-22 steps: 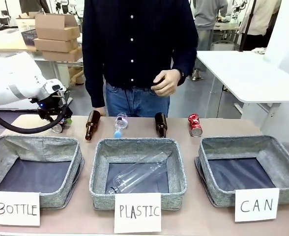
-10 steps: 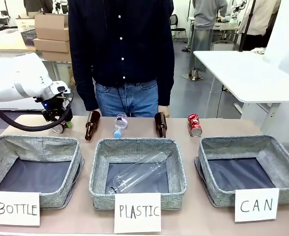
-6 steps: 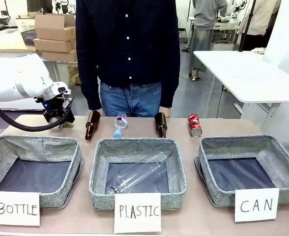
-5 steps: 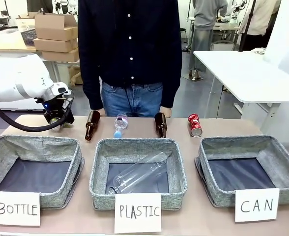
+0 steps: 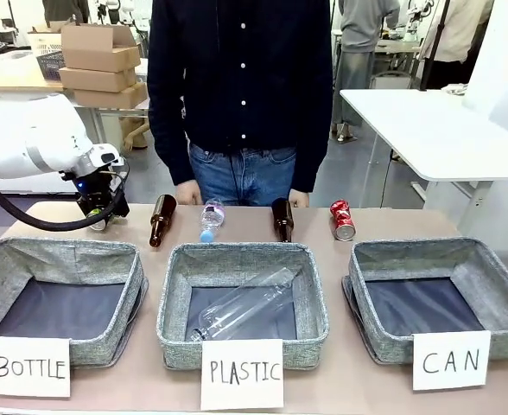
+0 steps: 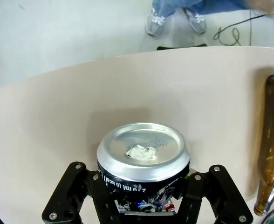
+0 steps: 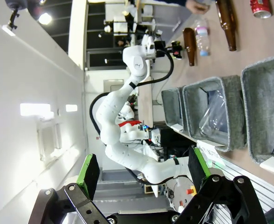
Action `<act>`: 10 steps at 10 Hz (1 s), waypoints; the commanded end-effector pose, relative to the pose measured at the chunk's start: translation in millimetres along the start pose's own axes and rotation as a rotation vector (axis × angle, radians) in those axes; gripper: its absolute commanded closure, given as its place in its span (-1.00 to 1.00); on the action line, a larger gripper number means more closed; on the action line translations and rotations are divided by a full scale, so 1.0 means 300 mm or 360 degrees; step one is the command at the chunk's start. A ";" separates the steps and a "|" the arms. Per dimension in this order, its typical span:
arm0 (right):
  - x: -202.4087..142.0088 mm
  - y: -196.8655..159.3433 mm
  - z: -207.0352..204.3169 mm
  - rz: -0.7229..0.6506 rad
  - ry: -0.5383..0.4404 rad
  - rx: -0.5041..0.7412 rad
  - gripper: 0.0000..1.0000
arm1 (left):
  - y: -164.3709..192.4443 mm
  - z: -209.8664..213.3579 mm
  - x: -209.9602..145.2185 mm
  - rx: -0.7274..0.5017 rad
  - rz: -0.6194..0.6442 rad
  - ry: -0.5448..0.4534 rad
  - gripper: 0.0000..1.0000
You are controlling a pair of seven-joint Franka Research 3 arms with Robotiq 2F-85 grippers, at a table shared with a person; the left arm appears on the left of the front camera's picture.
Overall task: Sort the can waste into the basket.
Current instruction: Pick up the can waste from the table and place it in the right Fabric basket.
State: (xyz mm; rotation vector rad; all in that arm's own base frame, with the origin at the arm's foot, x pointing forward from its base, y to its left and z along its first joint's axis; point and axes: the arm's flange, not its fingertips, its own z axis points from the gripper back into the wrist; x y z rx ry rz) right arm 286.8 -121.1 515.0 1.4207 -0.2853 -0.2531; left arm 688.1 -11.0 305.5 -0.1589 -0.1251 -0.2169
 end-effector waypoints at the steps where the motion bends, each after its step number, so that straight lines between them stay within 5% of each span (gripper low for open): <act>1: 0.008 0.007 -0.002 0.0043 -0.0001 0.0025 -1.00 | -0.001 0.153 -0.054 -0.0233 -0.0093 -0.0019 1.00; 4: 0.008 0.007 -0.002 0.0043 -0.0001 0.0025 -1.00 | -0.088 0.637 -0.400 -0.0654 -0.0535 -0.0255 1.00; 8: 0.008 0.007 -0.002 0.0043 -0.0001 0.0025 -1.00 | -0.280 0.792 -0.980 -0.0585 -0.1114 -0.0614 1.00; 9: 0.008 0.007 -0.002 0.0043 -0.0001 0.0025 -1.00 | -0.288 0.750 -1.045 -0.0497 -0.1138 -0.0723 1.00; 10: 0.008 0.007 -0.002 0.0043 -0.0001 0.0025 -1.00 | -0.242 0.842 -0.827 -0.0675 -0.1000 -0.0495 1.00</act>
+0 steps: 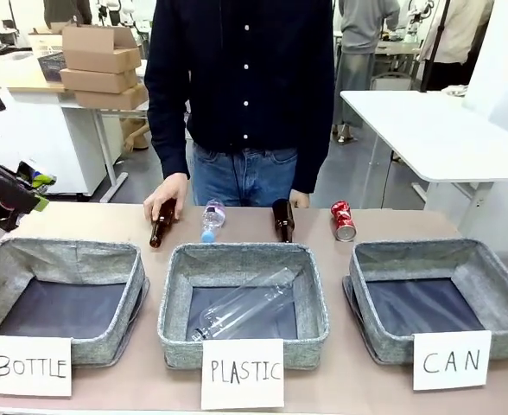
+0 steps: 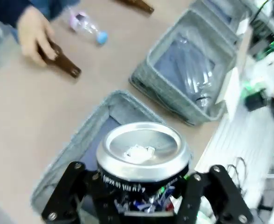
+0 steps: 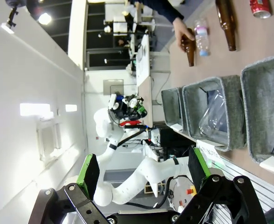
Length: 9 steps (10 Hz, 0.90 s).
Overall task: Sort the can waste into the basket.
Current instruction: Pick up the can waste from the table and place it in the right Fabric basket.
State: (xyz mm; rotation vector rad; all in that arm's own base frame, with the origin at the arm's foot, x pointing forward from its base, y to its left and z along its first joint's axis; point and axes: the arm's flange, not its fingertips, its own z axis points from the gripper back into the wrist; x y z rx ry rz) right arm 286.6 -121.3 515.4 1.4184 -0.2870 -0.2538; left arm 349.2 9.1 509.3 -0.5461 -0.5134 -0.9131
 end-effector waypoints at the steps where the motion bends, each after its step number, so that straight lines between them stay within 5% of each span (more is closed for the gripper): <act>1: 0.008 0.005 -0.003 0.0042 0.0002 0.0028 -1.00 | 0.146 0.022 0.128 -0.0053 0.0139 0.0056 1.00; 4: 0.008 0.005 -0.003 0.0042 0.0002 0.0028 -1.00 | 0.086 0.000 0.073 -0.0027 0.0083 0.0025 1.00; 6: -0.005 0.027 0.055 0.0000 -0.0041 -0.0032 -1.00 | -0.008 -0.326 0.458 -0.0311 -0.0328 -0.0159 1.00; 7: -0.013 0.048 0.149 -0.0006 -0.0121 -0.0074 -1.00 | -0.154 -0.445 0.669 -0.0212 -0.0476 -0.0141 1.00; 8: -0.022 0.050 0.272 -0.0027 -0.0215 -0.0105 -1.00 | -0.325 -0.552 0.843 -0.0331 -0.0455 -0.0272 1.00; 9: -0.036 0.040 0.404 -0.0066 -0.0353 -0.0121 -1.00 | -0.474 -0.663 0.954 -0.0333 -0.0566 -0.0219 1.00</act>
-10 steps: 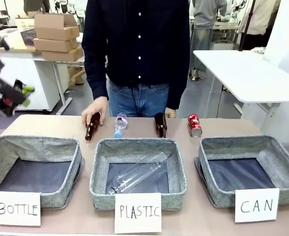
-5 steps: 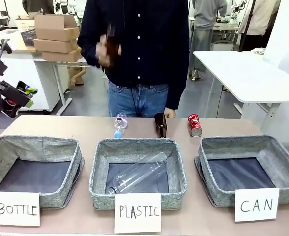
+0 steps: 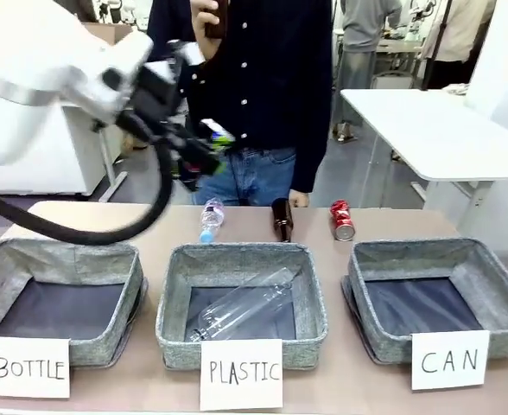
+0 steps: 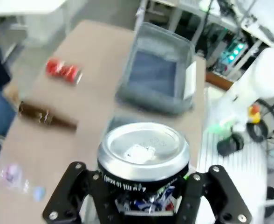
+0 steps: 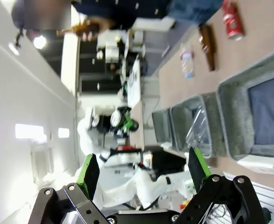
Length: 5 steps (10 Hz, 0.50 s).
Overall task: Sort the can waste into the basket.
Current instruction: Pick up the can waste from the table and place it in the right Fabric basket.
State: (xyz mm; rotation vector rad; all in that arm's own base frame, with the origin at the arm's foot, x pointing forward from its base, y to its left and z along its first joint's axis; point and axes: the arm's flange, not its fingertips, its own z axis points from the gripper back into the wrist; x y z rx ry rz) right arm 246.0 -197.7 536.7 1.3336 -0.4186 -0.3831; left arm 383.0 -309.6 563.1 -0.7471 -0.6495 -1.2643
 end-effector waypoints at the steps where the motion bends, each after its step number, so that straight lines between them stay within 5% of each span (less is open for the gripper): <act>1: 0.019 -0.029 0.254 -0.0105 -0.0184 -0.0007 -1.00 | -0.016 -0.294 0.243 0.0064 -0.0163 0.0079 1.00; 3: -0.019 -0.106 0.479 -0.0167 -0.0416 -0.0024 -1.00 | -0.149 -0.584 0.381 -0.0040 -0.0293 0.0137 1.00; 5: -0.102 -0.199 0.610 -0.0166 -0.0452 -0.0064 -1.00 | -0.234 -0.863 0.434 -0.0042 -0.0397 0.0216 1.00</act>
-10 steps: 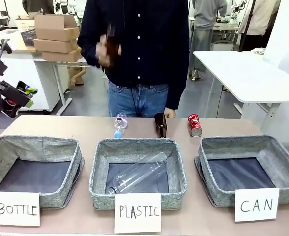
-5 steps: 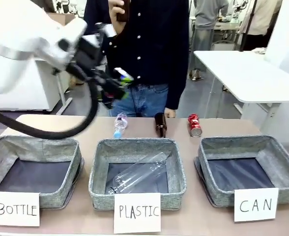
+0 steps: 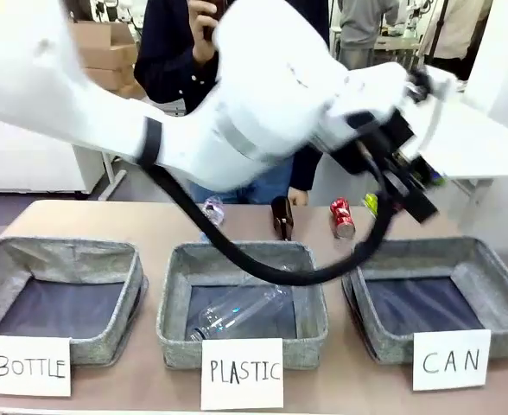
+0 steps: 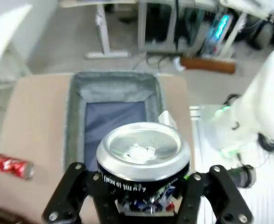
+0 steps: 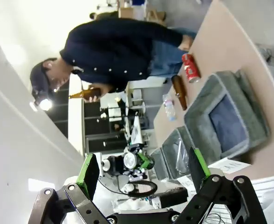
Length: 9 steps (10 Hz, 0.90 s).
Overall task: Sort the can waste into the basket.
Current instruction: Pick up the can waste from the table and place it in the right Fabric basket.
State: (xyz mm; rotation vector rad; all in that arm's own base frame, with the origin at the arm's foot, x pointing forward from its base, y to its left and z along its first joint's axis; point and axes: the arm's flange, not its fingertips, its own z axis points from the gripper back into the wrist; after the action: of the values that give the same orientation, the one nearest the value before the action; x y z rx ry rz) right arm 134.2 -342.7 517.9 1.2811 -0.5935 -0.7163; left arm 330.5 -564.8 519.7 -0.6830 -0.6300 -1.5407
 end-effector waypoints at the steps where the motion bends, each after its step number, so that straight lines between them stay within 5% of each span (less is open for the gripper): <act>1: -0.025 -0.066 0.060 0.0094 0.0055 -0.0021 -1.00 | 0.068 -0.248 0.082 0.0101 -0.0055 0.0172 1.00; 3: -0.008 -0.040 0.033 0.0006 -0.0005 -0.0005 -1.00 | 0.179 -0.422 0.009 0.0164 -0.0073 0.0337 1.00; 4: -0.008 -0.040 0.033 0.0006 -0.0005 -0.0005 -1.00 | 0.020 -0.259 -0.029 0.0052 -0.0108 0.0149 1.00; 5: -0.008 -0.040 0.033 0.0006 -0.0005 -0.0005 -1.00 | 0.020 -0.259 -0.029 0.0052 -0.0108 0.0149 1.00; 6: -0.008 -0.040 0.033 0.0006 -0.0005 -0.0005 -1.00 | 0.098 -0.405 -0.095 0.0091 -0.0125 0.0245 1.00; 9: -0.008 -0.040 0.033 0.0006 -0.0005 -0.0005 -1.00 | 0.096 -0.435 -0.124 0.0105 -0.0219 0.0245 1.00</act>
State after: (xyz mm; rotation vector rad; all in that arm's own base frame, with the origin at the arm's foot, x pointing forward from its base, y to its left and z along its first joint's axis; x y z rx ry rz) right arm 127.8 -346.6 503.9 1.2731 -0.5862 -0.6853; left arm 359.1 -637.0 403.3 -0.4827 -0.5974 -1.6710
